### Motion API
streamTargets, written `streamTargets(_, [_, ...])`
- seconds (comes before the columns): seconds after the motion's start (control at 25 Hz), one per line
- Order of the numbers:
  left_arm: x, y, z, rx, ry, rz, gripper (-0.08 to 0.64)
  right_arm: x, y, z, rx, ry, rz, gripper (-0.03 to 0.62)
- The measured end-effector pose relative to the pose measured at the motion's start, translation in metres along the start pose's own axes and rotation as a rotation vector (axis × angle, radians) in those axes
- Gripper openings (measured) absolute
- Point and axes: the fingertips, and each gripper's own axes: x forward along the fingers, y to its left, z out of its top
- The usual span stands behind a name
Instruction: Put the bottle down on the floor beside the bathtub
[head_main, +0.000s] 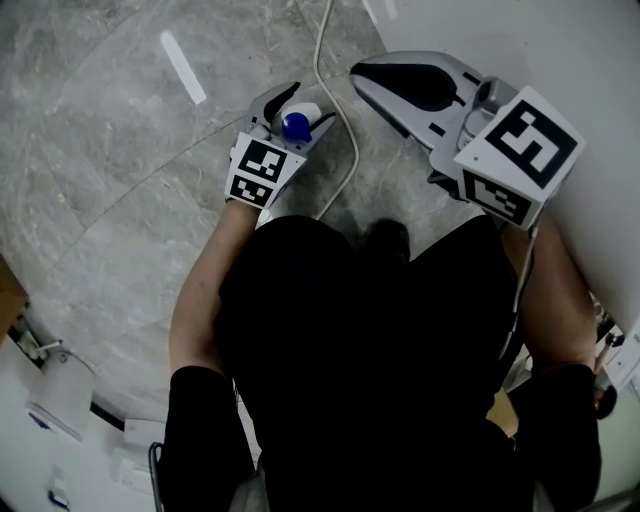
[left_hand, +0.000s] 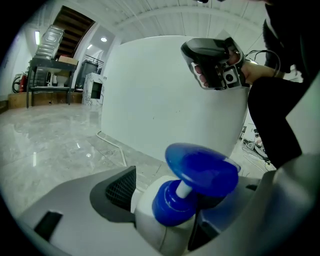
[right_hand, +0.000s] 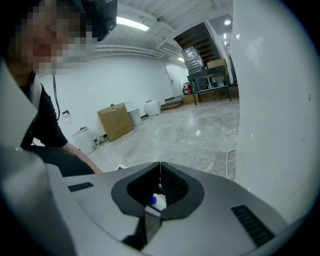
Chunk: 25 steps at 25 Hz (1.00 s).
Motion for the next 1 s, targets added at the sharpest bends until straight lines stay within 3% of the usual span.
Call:
streamTargets(0.44, [-0.027, -0.009, -0.008, 0.039, 0.03, 0.004, 0.305, 0.008, 0.01, 0.03, -0.027, -0.044, 0.024, 0.029])
streamTargets(0.6, [-0.041, -0.004, -0.012, 0.002, 0.045, 0.019, 0.305, 0.015, 0.009, 0.031, -0.022, -0.027, 0.022, 0.029])
streamTargets(0.76, [-0.065, -0.013, -0.01, -0.033, 0.108, 0.033, 0.305, 0.015, 0.01, 0.028, 0.024, -0.01, -0.04, 0.029])
streamTargets(1.0, [-0.127, -0.044, 0.024, -0.132, 0.157, 0.043, 0.302, -0.01, 0.058, 0.042, -0.007, 0.018, -0.092, 0.029])
